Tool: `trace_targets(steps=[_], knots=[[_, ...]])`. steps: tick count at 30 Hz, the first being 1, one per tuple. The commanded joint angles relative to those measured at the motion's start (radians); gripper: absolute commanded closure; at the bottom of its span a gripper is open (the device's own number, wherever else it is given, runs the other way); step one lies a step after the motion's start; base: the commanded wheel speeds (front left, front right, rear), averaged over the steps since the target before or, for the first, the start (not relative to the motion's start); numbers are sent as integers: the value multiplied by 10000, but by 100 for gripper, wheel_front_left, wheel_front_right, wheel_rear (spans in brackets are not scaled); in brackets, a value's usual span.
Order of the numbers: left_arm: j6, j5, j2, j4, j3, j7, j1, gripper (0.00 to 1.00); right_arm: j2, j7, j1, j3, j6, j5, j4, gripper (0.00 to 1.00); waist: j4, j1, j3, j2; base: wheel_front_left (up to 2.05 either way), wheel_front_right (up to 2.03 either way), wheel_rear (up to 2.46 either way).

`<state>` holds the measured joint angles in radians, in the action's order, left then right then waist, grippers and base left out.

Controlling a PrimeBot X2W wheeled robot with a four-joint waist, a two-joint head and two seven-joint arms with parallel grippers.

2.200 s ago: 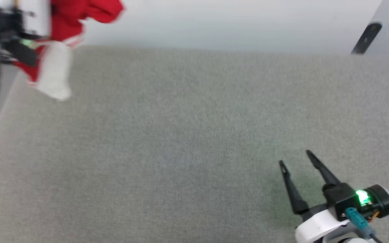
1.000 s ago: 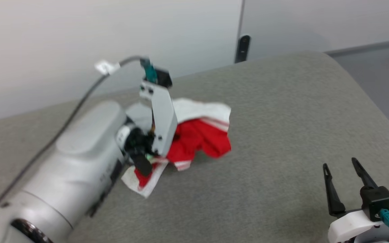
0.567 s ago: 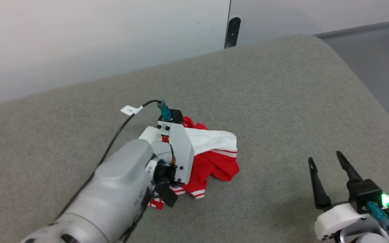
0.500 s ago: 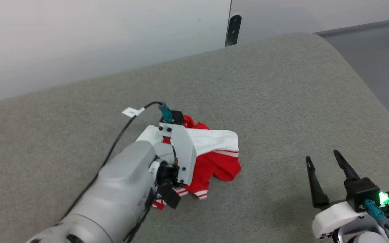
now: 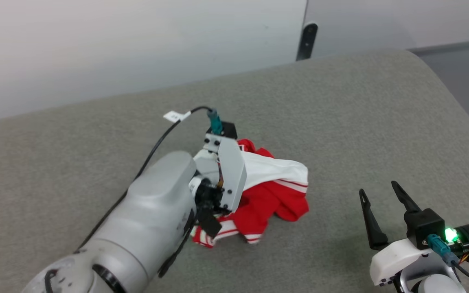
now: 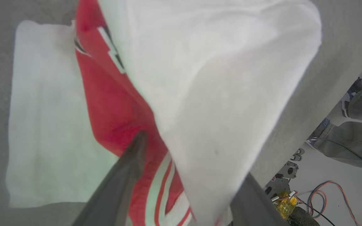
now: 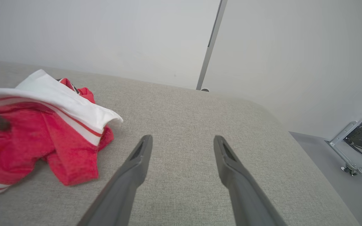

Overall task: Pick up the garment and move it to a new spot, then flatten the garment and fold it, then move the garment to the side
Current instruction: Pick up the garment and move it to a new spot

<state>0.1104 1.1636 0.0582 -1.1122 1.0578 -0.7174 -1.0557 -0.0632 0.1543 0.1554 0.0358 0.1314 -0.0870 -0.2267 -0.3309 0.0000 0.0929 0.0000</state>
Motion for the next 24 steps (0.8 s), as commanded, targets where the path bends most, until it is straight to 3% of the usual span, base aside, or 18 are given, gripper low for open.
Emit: trace_targets(steps=[1, 9, 13, 20, 24], knots=[[44, 95, -22, 7, -45, -9, -163, 0, -97, -45, -95, -10, -14, 45, -29, 0, 369, 0, -353, 0, 0, 0, 0], [154, 396, 24, 361, -361, 190, -847, 0, -212, -264, -416, 77, -14, 159, 125, 0, 1136, 0, -954, 0, 0, 0, 0], [207, 557, 419, 888, -638, 850, -865, 0, -165, -242, -533, 96, -14, 247, 241, 0, 1439, 0, -1114, 0, 0, 0, 0], [208, 311, 2006, 2794, -722, 3085, 16, 0, -25, -282, -683, -175, -14, 1105, 241, 0, 1787, 0, -1381, 0, 0, 0, 0], [210, 66, 3018, 3800, -1062, 4885, 734, 0, 100, -336, -759, -315, -14, 1570, 274, 0, 2003, 0, -1484, 0, 0, 0, 0]])
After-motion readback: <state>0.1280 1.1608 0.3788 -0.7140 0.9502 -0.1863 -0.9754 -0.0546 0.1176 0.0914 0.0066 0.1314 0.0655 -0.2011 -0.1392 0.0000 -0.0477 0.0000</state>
